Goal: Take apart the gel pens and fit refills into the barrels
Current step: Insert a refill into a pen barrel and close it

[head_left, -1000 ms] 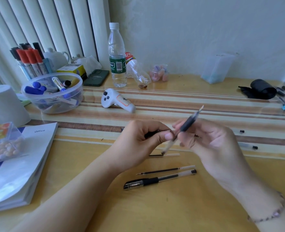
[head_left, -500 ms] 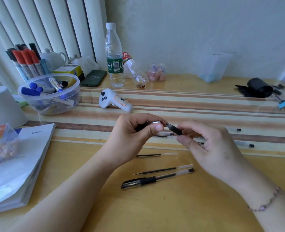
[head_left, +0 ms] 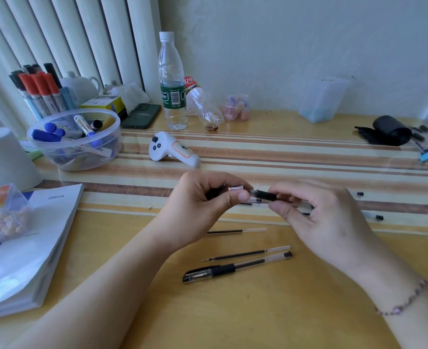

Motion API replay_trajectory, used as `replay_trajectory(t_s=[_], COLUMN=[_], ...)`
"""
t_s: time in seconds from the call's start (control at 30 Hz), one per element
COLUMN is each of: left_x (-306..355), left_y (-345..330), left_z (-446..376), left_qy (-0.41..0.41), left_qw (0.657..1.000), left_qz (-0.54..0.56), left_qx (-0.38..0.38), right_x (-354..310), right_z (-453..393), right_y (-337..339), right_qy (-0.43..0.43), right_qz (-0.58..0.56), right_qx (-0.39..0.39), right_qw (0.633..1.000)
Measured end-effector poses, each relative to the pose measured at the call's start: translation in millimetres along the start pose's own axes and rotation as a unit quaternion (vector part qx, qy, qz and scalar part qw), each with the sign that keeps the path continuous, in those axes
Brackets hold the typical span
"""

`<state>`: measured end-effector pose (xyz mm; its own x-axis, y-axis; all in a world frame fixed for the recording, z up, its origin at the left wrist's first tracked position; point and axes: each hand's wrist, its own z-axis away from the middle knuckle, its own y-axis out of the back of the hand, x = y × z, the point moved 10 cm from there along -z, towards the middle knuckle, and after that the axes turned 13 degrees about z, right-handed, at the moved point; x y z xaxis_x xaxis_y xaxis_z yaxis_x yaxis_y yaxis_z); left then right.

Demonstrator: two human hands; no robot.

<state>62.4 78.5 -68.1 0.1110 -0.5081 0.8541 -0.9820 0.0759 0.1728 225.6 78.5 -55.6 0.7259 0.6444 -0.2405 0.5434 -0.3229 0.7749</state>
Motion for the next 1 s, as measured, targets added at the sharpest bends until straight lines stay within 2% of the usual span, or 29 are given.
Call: replay_trajectory(t_s=[0.2,0.3,0.47,0.63,0.8,0.9,1.0], left_x=[-3.5,-2.0,5.4,6.8,9.6,8.5,8.0], left_y=[-9.3,-9.7,-9.4,-7.8,-9.5,-9.4,-8.9], left_z=[4.7,4.8,4.3,3.4,2.7,2.8,2.8], left_qy=[-0.021,-0.029,-0.057,-0.062,-0.070,-0.064,-0.063], left_qw=[0.984,0.984,0.982,0.981,0.977,0.976,0.976], left_qz=[-0.170,-0.171,-0.173,-0.180,-0.194,-0.197,-0.198], left_qx=[-0.049,-0.050,-0.046,-0.044,-0.059,-0.060,-0.059], right_x=[-5.8,-5.7,-6.2,-0.7,-1.1,-2.5,0.7], right_z=[-0.7,0.2,1.0,4.2,3.3,4.5,4.8], right_y=[6.9,8.8,0.4,-12.4,-11.1,-15.7,-14.0], right_qy=[0.025,-0.005,-0.002,-0.027,-0.032,-0.033,-0.045], right_qz=[0.068,0.039,0.076,0.014,0.025,0.009,0.014], right_qx=[0.021,0.011,-0.024,-0.088,-0.081,-0.110,-0.095], right_qw=[0.997,0.999,0.997,0.996,0.996,0.993,0.994])
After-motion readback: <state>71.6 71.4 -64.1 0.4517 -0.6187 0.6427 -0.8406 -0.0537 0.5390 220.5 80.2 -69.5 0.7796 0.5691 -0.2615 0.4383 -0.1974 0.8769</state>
